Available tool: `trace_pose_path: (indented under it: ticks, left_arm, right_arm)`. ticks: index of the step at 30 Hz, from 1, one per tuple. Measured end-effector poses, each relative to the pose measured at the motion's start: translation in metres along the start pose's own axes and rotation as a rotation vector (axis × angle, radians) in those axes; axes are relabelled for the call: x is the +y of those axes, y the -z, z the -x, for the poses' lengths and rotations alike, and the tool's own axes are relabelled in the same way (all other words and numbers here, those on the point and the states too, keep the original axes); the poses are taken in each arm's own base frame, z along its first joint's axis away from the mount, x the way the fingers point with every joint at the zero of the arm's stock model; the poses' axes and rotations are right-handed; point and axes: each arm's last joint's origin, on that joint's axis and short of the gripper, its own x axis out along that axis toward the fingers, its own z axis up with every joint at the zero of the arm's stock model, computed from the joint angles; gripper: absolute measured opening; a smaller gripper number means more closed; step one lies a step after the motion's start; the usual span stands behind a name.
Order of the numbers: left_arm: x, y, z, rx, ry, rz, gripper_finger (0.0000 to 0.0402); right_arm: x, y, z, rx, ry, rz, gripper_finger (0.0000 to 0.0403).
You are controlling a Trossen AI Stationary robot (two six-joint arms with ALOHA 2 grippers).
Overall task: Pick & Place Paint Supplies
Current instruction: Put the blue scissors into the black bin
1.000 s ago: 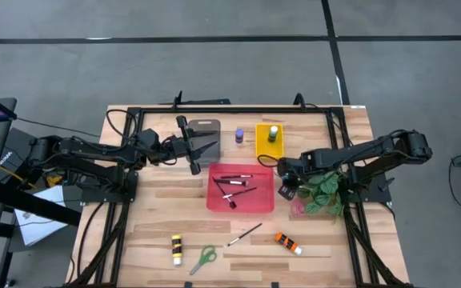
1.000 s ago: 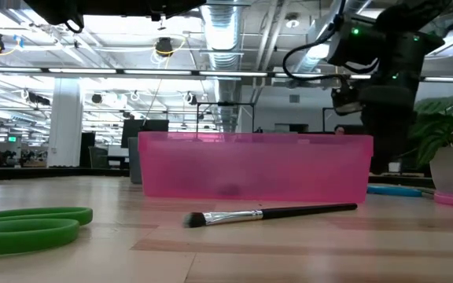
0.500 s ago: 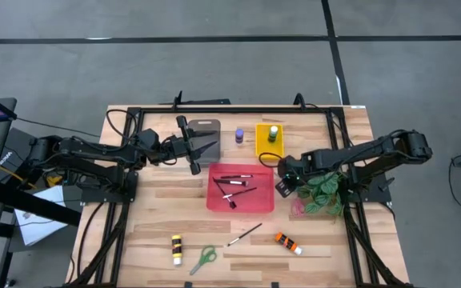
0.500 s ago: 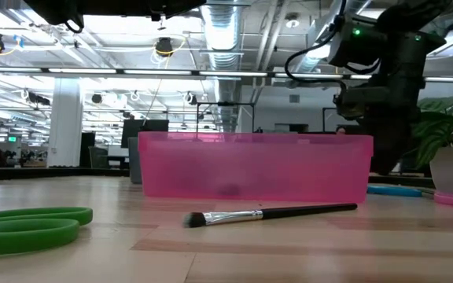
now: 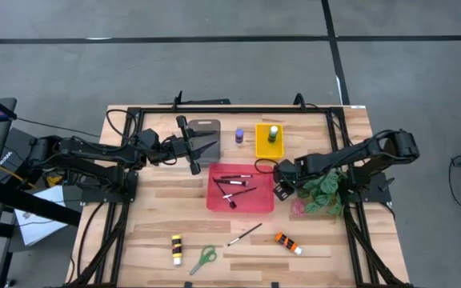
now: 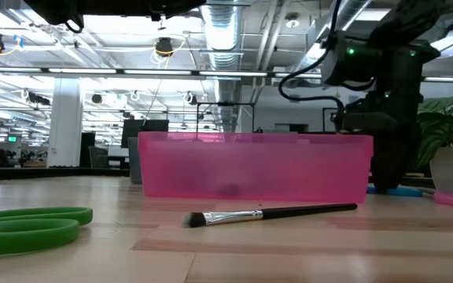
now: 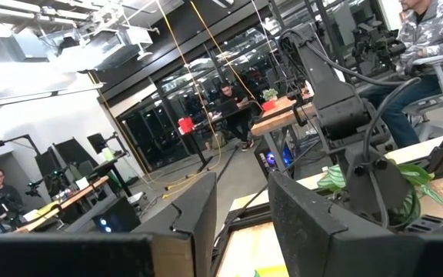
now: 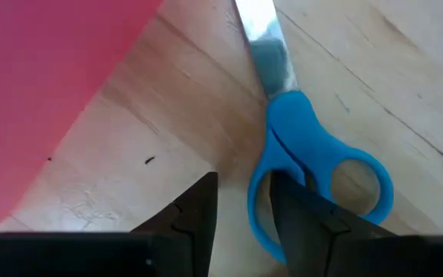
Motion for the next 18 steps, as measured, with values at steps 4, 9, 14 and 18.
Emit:
trace_pose_path:
  ticks: [4, 9, 14, 18]
  left_arm:
    - [0.0001, 0.0, 0.0, 0.0, 0.0, 0.0, 0.0112]
    - [0.0, 0.0, 0.0, 0.0, 0.0, 0.0, 0.0112]
    - [-0.0001, -0.0001, 0.0, -0.002, 0.003, 0.0, 0.0112]
    - [0.0, 0.0, 0.0, -0.001, 0.003, 0.0, 0.0112]
  right_arm:
    - [0.0, 0.0, -0.0005, 0.002, 0.003, 0.014, 0.0118]
    - [-0.0013, -0.0012, -0.0008, 0.004, 0.007, 0.014, 0.0111]
    - [-0.0026, -0.0007, -0.0014, 0.009, 0.017, 0.024, 0.007]
    - [-0.0035, -0.0002, -0.0014, 0.015, 0.025, 0.033, 0.0018]
